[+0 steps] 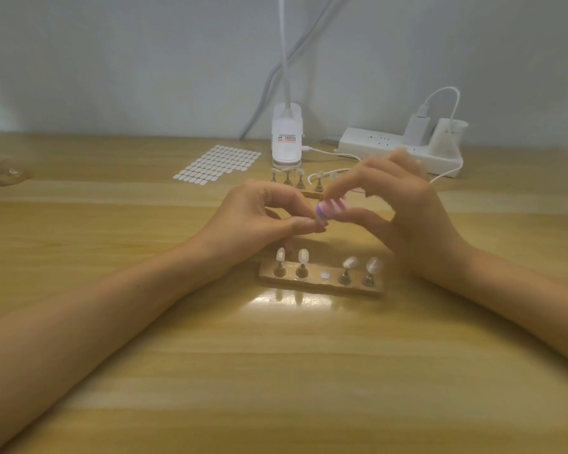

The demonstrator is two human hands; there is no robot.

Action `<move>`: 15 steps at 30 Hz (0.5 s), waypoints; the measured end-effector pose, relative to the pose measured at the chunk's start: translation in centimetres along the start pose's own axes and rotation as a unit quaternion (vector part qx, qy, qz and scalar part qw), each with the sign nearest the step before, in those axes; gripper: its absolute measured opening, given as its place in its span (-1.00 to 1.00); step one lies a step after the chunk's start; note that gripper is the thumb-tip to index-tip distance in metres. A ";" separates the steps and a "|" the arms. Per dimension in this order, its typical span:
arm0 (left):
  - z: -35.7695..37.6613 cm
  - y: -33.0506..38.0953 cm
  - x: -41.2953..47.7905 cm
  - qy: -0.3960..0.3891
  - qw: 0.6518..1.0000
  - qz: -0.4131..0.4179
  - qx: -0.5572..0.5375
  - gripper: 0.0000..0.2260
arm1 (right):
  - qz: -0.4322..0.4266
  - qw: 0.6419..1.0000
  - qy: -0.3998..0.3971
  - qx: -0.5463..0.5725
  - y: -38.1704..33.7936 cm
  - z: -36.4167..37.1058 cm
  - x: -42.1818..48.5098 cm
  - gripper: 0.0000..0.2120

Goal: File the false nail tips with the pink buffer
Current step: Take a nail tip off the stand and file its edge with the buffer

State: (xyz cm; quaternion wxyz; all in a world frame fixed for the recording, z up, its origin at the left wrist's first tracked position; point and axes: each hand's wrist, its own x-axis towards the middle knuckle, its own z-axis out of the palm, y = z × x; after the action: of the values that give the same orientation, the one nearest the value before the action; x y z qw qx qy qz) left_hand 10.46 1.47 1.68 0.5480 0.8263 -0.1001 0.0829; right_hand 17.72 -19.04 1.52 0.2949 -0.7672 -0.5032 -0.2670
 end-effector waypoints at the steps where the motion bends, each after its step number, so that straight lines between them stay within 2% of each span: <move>1: 0.0 0.0 0.0 -0.002 1.000 0.002 -0.004 -0.87 | 0.019 1.000 0.007 0.005 0.2 -0.1 0.0 -0.88; 4: 0.0 0.0 -0.1 -0.001 1.000 -0.003 -0.004 -0.92 | -0.028 0.999 0.008 0.021 0.0 0.0 0.0 -0.88; 8: 0.0 -0.1 0.0 -0.005 1.000 0.001 0.000 -0.91 | 0.002 1.000 0.008 0.018 0.2 -0.2 0.2 -0.90; 10: 0.0 -0.1 -0.1 0.000 1.000 0.000 0.007 -0.88 | -0.023 0.999 0.015 0.021 0.0 -0.2 0.0 -0.90; 12: 0.1 -0.1 0.0 0.011 1.000 -0.007 0.023 -0.90 | -0.048 0.999 -0.016 0.015 -0.1 0.0 -0.1 -0.90; 15: 0.1 -0.2 0.0 0.005 0.999 -0.008 0.036 -0.96 | -0.005 1.000 -0.005 0.002 0.3 -0.2 -0.1 -0.89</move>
State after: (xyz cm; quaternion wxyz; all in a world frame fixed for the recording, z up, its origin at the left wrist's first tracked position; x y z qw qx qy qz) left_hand 10.55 1.42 1.50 0.5189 0.8459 -0.0883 0.0860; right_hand 17.91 -19.31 1.56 0.2927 -0.7654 -0.5089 -0.2635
